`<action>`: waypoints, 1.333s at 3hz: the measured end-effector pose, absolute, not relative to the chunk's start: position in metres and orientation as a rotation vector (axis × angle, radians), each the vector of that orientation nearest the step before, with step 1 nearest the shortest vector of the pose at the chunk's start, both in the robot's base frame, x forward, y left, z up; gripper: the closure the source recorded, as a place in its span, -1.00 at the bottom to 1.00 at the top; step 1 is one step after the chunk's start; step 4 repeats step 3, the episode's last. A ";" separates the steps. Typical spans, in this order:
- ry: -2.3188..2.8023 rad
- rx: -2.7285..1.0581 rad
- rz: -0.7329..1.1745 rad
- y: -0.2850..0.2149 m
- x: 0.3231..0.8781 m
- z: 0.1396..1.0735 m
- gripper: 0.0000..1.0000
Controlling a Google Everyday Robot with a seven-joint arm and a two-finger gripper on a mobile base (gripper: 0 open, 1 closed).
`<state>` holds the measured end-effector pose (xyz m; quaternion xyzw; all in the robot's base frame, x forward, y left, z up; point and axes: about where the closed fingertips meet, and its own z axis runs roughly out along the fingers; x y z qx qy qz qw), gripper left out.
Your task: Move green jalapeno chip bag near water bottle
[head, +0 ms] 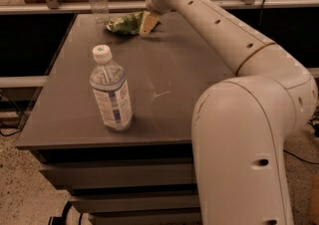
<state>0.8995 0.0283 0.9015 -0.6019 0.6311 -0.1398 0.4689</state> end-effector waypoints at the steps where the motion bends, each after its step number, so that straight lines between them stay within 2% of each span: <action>1: 1.542 -1.475 -0.342 0.021 0.892 0.906 -1.00; 2: 1.522 -1.462 -0.310 -0.005 0.869 0.913 -1.00; 4: 1.523 -1.461 -0.308 -0.007 0.868 0.913 -1.00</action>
Offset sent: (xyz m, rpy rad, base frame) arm -0.0364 -0.0386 0.0184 0.0332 -0.0144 0.0198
